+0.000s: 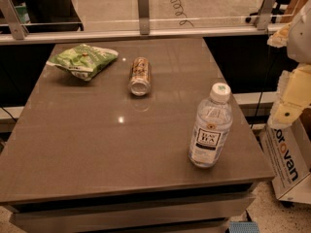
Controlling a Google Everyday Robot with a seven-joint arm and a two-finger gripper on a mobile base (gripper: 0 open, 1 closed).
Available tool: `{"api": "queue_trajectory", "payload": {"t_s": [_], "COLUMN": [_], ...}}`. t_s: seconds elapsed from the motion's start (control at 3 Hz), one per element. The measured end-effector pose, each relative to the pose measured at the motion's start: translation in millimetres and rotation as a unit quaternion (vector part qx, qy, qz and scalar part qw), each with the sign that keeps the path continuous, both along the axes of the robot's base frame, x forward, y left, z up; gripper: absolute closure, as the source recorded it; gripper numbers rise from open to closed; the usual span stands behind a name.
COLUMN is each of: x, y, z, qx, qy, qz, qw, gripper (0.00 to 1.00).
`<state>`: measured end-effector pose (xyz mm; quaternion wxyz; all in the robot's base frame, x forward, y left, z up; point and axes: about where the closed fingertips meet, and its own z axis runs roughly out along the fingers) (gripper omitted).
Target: Knock blue plastic bottle over
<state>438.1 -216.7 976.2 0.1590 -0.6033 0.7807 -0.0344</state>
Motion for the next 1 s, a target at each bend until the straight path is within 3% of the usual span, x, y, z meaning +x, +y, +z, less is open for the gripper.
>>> {"api": "queue_trajectory", "payload": {"t_s": [0.33,0.67,1.0], "x": [0.0,-8.0,-23.5], "y": [0.0,1.4,-2.6], "z": [0.0,-6.7,-13.9], "qx": [0.0,0.037,0.112], "qy": [0.0,-0.005,-0.013], "qz": [0.0,-0.005,-0.022], "qw": [1.0,0.9993,0.9934], "gripper": [0.0,0.0,0.0]}}
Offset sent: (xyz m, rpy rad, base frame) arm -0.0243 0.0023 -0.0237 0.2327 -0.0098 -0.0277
